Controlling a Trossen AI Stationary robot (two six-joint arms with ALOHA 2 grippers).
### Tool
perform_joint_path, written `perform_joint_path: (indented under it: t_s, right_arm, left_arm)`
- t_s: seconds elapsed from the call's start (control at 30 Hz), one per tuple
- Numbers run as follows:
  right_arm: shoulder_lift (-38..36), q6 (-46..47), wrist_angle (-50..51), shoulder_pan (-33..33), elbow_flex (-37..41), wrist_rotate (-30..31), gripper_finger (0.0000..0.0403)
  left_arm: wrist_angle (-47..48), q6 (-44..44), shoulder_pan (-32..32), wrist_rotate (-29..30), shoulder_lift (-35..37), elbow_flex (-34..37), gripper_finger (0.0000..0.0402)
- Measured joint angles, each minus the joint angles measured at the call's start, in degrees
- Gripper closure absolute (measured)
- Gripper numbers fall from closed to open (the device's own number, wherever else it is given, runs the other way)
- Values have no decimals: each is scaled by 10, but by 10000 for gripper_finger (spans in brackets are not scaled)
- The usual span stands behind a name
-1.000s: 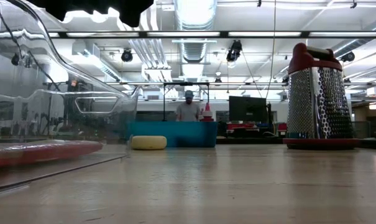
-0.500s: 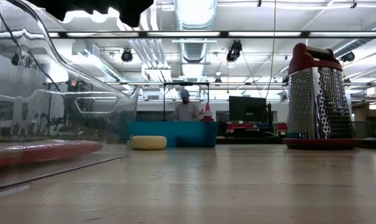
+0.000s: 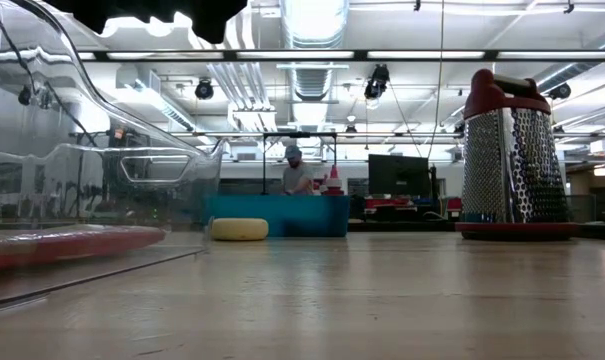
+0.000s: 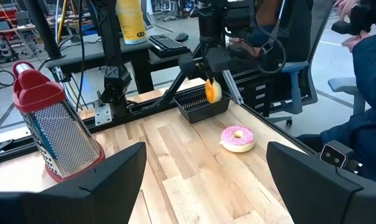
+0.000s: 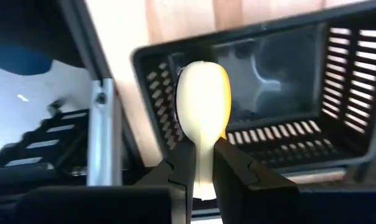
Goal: Pick & Place Food Item
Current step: Put the top yellow black donut into the black bin
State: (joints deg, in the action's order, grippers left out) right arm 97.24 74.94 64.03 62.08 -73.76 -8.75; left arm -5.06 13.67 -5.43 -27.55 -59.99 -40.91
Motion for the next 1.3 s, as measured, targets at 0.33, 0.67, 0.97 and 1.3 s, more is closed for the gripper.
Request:
perform_joint_path:
  t_s: [0.33, 0.67, 0.97, 1.3]
  right_arm:
    - [1, -1, -21, -1, 0, 2, 365]
    - [1, 41, -24, -1, 0, 2, 364]
    - [1, 26, -29, -1, 0, 3, 364]
    - [1, 14, -28, -1, 0, 3, 307]
  left_arm:
    - [0, 0, 0, 0, 0, 0, 62]
    - [0, 0, 0, 0, 0, 0, 62]
    - [0, 0, 0, 0, 0, 0, 62]
    - [0, 0, 0, 0, 0, 0, 62]
